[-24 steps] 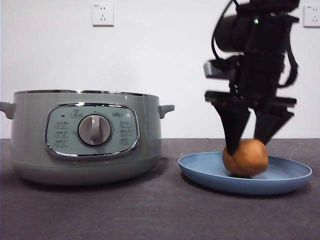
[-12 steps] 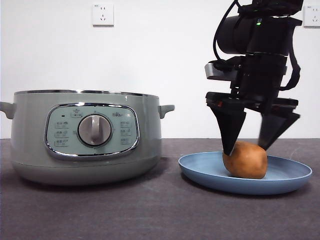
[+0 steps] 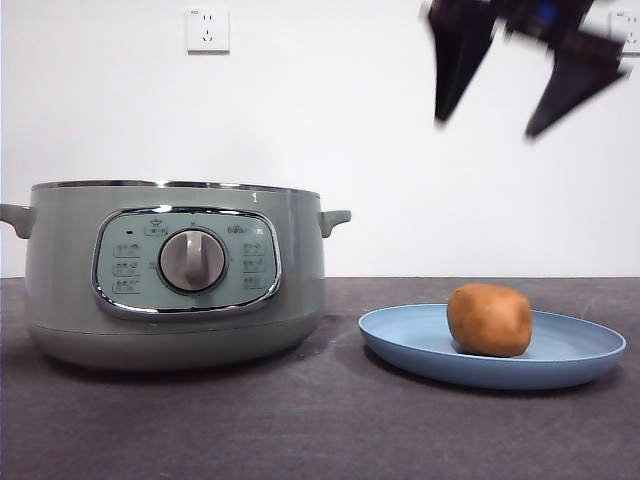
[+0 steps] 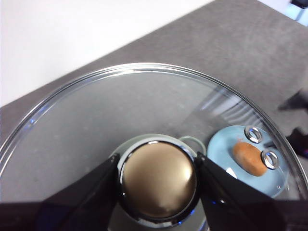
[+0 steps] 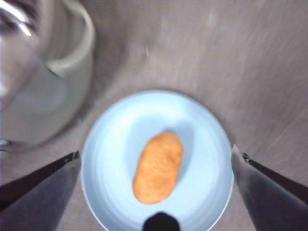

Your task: Take the potato out from the steamer,put the potato on the plate,close the lid

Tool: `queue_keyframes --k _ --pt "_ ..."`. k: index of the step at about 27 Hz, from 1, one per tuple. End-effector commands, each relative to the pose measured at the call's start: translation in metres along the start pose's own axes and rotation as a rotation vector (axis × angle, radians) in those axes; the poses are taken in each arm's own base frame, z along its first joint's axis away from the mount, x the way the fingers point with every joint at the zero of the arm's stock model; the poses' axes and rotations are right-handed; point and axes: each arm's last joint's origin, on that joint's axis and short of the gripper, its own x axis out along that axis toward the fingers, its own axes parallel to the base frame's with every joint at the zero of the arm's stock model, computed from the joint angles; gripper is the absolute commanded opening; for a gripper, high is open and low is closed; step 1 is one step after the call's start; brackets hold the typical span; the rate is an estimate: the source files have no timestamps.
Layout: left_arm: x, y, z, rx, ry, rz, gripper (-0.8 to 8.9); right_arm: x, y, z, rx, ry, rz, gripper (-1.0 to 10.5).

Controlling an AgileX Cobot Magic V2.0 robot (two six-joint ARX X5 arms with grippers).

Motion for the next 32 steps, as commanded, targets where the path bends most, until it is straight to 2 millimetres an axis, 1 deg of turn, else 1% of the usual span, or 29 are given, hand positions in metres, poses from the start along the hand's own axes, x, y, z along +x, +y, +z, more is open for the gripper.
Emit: queue_keyframes --k 1,4,7,10,13,15,17,21,24,26,28,32 --pt "0.012 0.003 0.006 0.025 -0.05 -0.003 -0.08 -0.03 0.0 -0.004 0.016 -0.079 0.002 5.3" --pt "0.032 0.006 0.004 0.023 -0.049 -0.003 -0.08 -0.063 0.0 -0.01 0.017 -0.167 0.001 5.3" --pt "0.056 0.008 -0.005 0.013 -0.007 -0.011 -0.08 -0.088 -0.001 -0.018 0.02 -0.23 -0.005 5.3" --pt "0.084 0.011 -0.019 0.004 0.043 -0.02 -0.08 -0.105 -0.004 -0.026 0.03 -0.267 -0.017 5.3" --pt "0.111 0.013 -0.038 -0.008 0.097 -0.03 -0.08 -0.114 -0.007 -0.031 0.043 -0.28 -0.031 5.3" --pt "0.129 0.013 -0.054 -0.018 0.152 -0.039 -0.08 -0.115 -0.01 -0.033 0.054 -0.27 -0.049 5.3" --pt "0.143 0.014 -0.065 -0.021 0.167 -0.041 -0.08 -0.114 -0.013 -0.034 0.065 -0.256 -0.084 5.3" --pt "0.166 0.014 -0.085 -0.038 0.179 -0.042 -0.08 -0.114 -0.014 -0.034 0.067 -0.256 -0.086 5.3" --pt "0.182 0.014 -0.105 -0.055 0.206 -0.044 -0.08 -0.114 -0.014 -0.034 0.068 -0.256 -0.086 5.3" --pt "0.19 0.016 -0.119 -0.066 0.241 -0.044 -0.08 -0.114 -0.014 -0.034 0.068 -0.256 -0.086 5.3" --pt "0.193 0.017 -0.128 -0.077 0.272 -0.044 -0.08 -0.114 -0.014 -0.034 0.068 -0.256 -0.086 5.3" --pt "0.191 0.017 -0.134 -0.094 0.328 -0.049 -0.08 -0.114 -0.014 -0.034 0.069 -0.256 -0.098 5.3"
